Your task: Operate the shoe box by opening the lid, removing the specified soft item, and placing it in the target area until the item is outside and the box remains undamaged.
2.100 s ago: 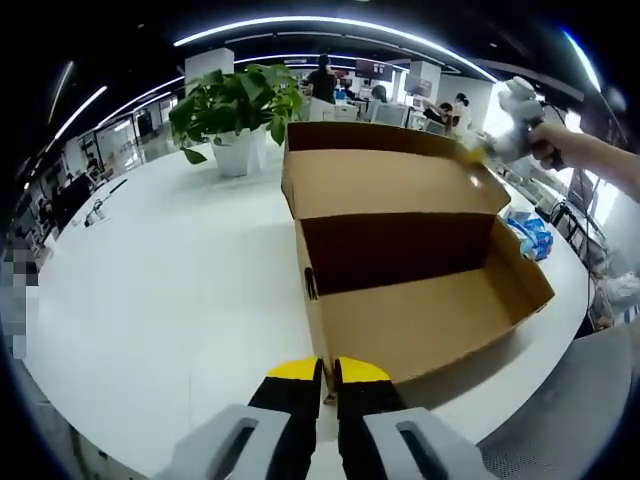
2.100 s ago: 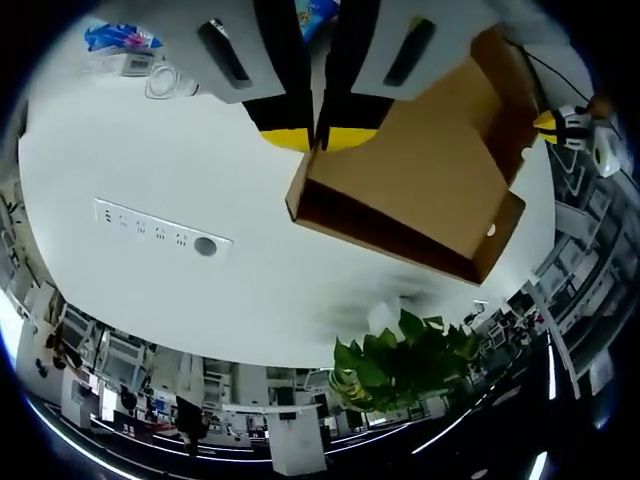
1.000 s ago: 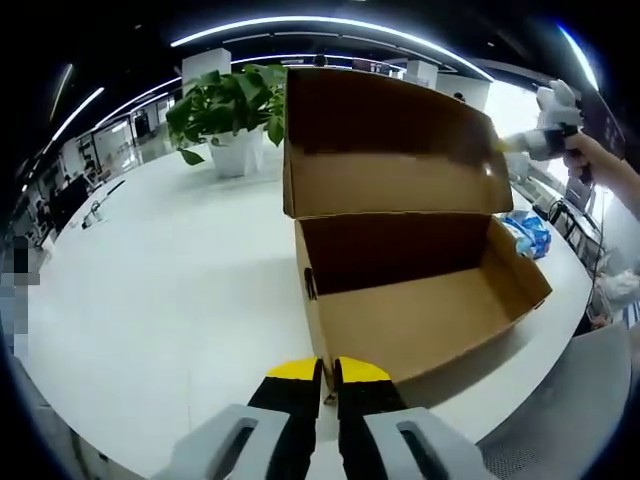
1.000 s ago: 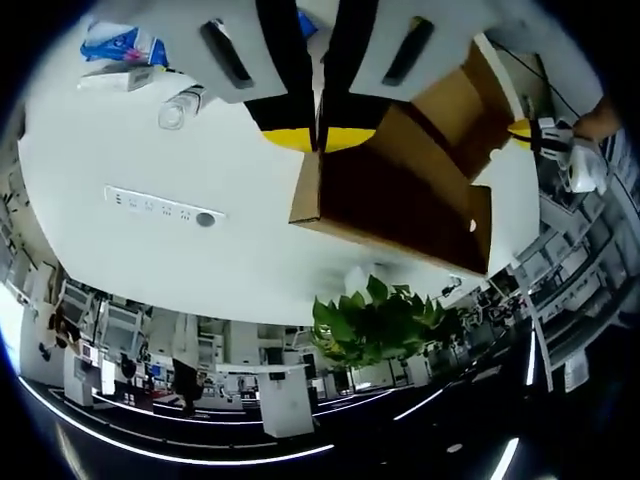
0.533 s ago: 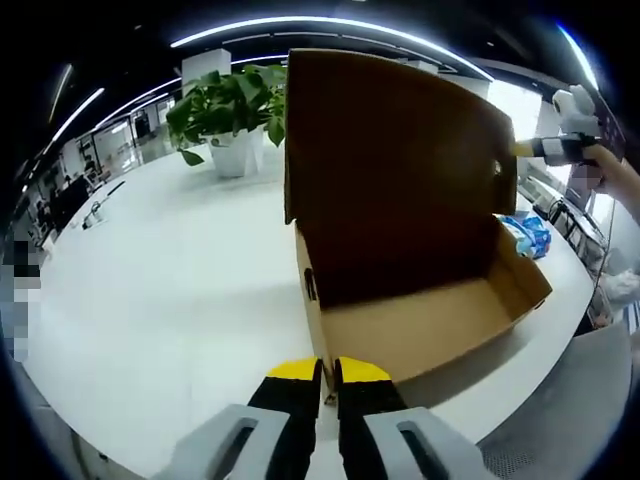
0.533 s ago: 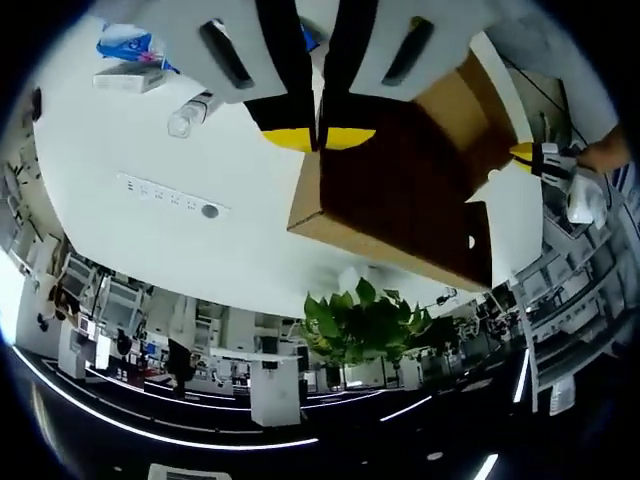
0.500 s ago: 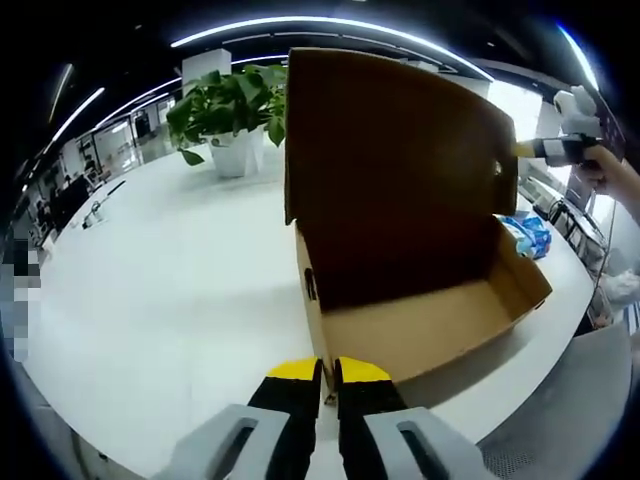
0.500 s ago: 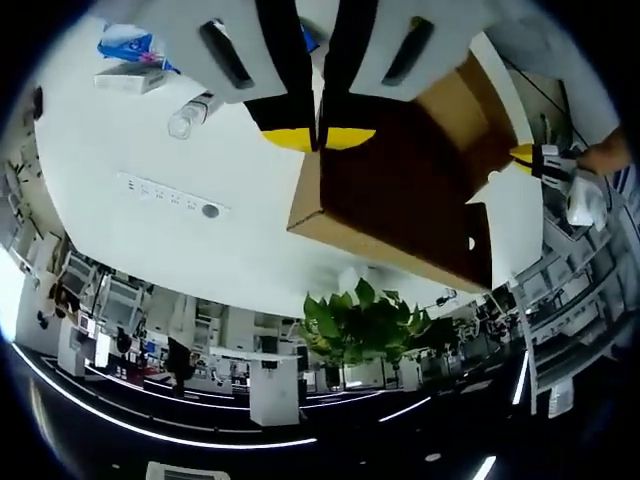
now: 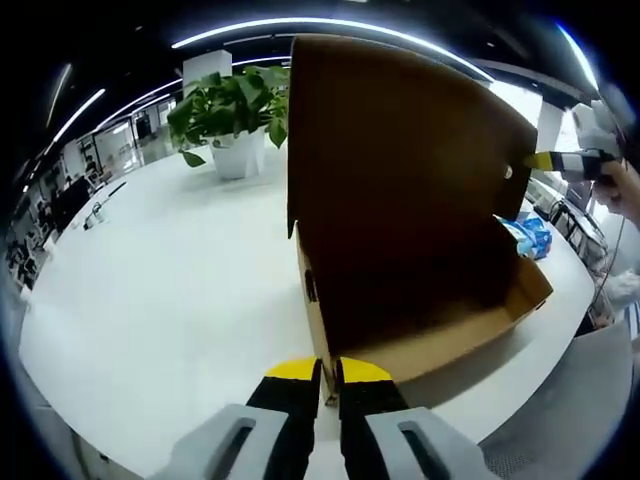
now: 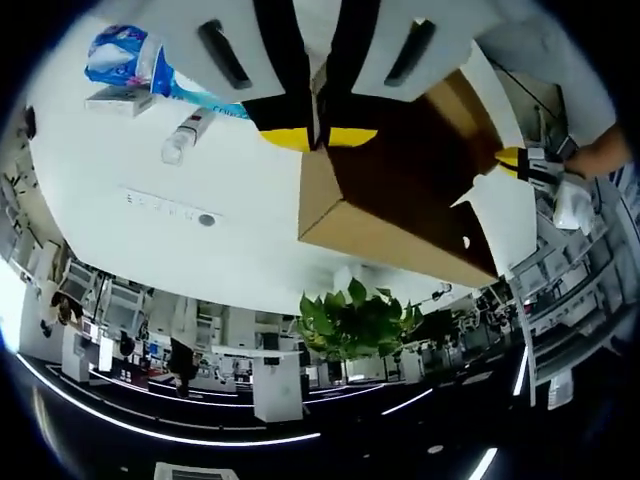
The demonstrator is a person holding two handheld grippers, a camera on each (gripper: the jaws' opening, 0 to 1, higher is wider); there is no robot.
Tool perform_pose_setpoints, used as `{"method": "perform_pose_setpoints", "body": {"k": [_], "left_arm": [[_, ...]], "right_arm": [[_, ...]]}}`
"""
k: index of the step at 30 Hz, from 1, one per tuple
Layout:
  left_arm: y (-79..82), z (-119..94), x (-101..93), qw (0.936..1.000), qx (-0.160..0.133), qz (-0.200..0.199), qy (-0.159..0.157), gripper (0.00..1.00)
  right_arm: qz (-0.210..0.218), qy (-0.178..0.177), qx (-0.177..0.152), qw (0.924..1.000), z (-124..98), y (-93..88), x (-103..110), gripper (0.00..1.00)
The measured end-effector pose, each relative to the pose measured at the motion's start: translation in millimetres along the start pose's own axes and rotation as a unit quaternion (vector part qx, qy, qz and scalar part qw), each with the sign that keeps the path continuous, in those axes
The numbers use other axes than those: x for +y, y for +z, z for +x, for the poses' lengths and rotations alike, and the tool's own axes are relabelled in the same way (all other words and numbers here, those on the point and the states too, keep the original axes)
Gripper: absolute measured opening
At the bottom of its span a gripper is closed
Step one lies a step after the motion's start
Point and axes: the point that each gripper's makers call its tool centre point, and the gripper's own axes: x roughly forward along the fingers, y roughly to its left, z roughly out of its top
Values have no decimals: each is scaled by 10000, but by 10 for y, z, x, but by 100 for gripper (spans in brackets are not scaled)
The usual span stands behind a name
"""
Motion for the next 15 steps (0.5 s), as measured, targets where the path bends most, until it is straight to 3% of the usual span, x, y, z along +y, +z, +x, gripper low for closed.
{"method": "perform_pose_setpoints", "body": {"k": [6, 15], "left_arm": [[67, -7, -19, 9999, -81, 70, -7, 13], [359, -140, 9, 9986, -430, 297, 47, 17]], "right_arm": [[28, -1, -28, 10000, -58, -88, 64, 3], [70, -4, -108, 9999, -112, -220, 118, 4]]}}
